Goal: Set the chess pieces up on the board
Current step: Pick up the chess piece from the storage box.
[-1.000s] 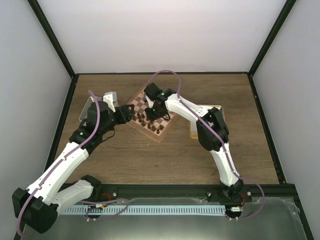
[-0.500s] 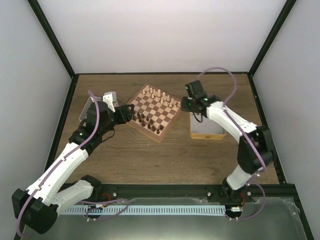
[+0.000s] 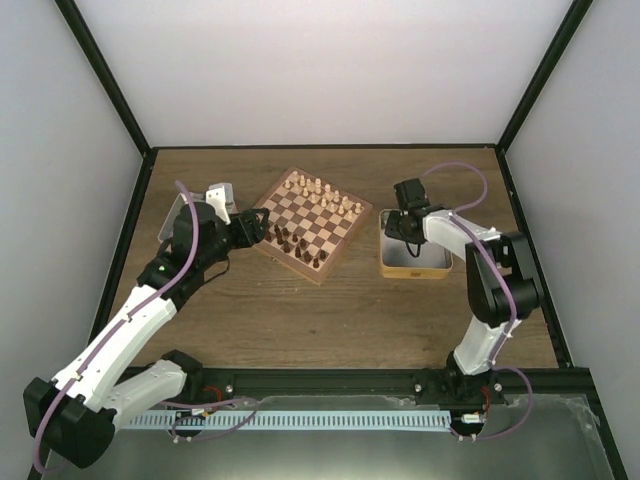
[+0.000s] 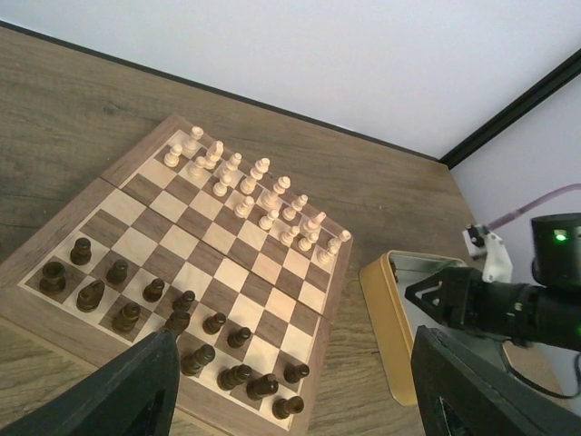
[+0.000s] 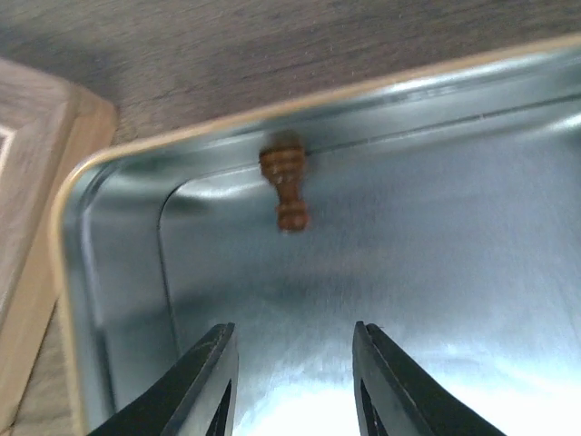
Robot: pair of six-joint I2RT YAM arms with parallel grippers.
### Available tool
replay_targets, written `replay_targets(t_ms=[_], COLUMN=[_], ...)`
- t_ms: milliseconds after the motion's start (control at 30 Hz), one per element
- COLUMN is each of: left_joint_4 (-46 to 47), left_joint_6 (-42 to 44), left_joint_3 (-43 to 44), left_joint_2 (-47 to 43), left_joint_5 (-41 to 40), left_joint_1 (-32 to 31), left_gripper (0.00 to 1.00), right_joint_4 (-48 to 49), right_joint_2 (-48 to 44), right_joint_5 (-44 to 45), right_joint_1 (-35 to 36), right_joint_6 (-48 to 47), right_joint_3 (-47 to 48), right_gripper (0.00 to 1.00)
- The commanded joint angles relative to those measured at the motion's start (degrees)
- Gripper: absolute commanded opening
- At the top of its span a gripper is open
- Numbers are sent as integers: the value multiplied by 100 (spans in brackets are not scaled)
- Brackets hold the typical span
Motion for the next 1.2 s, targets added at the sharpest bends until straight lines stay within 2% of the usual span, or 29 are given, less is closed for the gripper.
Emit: replay_targets(t_ms=[0,200,367,533,733,833,967,1067,1167], left_joint_4=[45,25,8,19,32,68,407,798,1176], left_joint_6=[6,13,53,61,68,81,254,298,201], left_joint_3=[30,38,48,41,54,42,-5,-83,-174], left_joint_2=[-92,-106,-115,-106,-106,-99,-67,-71,-55], left_joint_5=[39,34,12,-1,14,71,725,1308,1791], left_joint_1=[33,33,34,37,30,33,35,29,29], left_gripper=[72,72,72,72,72,73,73,73,75], right_joint_4=[303,631,601,708,597,582,583,756,1182], right_joint_2=[501,903,1316,1304,1293,1007,331,-358,-1052], right_joint_5=[-15,208,253,315,305,185,-160,-752,-1723], right_joint_1=[-143,-188,-200,-200,-202,-205,-203,-204,-199], right_joint_6=[-282,-409,-550,-590,-641,-640,-730,-916,-1158], right_joint_3=[489,628,846,773,775,612,286,-26,-374], right_gripper=[36,34,27,21,8,5,5,5,5])
